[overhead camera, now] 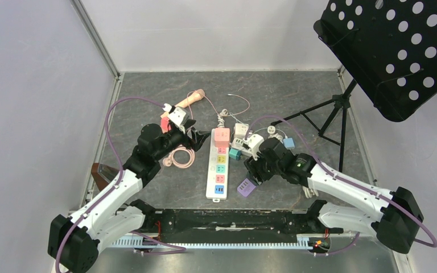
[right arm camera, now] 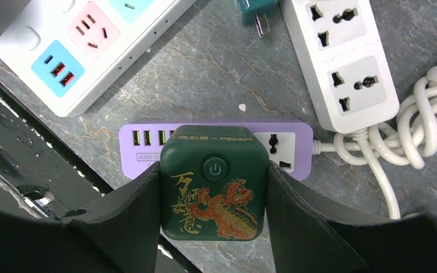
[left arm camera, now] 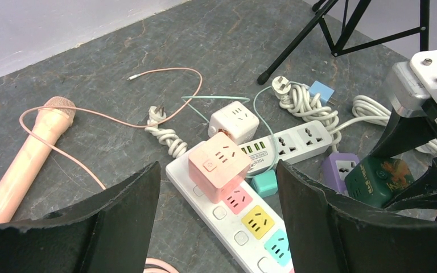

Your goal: Insert the plug

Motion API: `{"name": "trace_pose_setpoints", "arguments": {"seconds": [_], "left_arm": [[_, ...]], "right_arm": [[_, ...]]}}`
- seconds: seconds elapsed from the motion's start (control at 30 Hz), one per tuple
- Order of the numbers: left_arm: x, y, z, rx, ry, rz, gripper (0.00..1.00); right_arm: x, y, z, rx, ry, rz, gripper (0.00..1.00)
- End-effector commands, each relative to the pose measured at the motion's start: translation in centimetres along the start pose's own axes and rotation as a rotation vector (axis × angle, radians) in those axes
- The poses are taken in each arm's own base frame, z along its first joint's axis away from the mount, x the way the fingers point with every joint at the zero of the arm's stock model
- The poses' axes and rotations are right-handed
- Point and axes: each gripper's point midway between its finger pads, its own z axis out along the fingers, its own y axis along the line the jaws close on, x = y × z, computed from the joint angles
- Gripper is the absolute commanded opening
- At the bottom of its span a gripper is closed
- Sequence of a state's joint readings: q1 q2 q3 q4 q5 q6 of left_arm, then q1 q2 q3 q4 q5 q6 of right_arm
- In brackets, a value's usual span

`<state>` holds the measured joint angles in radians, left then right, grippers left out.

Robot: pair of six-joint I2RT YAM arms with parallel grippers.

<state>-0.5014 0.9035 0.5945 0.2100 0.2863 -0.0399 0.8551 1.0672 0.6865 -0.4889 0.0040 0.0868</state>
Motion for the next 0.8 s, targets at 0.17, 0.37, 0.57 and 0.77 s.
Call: {"name": "trace_pose_setpoints", "arguments": {"seconds": [0.17,0.37,0.57,0.77], "left_arm": [[-0.6,0.4,-0.2,-0.019,-0.013,0.042,0.8],[-0.6,0.3,-0.4,-0.018,-0.017,0.043,0.8],[-0.7,0.3,-0.5,-0.019,-0.021,0.044,0.8],[-0.8,0.2,-0.4,-0.011,-0.024,0.045,0.8]], "right_arm": [[3.8,1.6,0.1,-0.109,0.185,-0.063,0.0],[5.4,-0.9,0.5,0.037,0.252,-0.041,0.0],[5.4,-1.5,0.3,0.108,0.149,0.08,0.0],[5.2,-0.8,1.1,0.091,-0.007,0.239,0.0]]}}
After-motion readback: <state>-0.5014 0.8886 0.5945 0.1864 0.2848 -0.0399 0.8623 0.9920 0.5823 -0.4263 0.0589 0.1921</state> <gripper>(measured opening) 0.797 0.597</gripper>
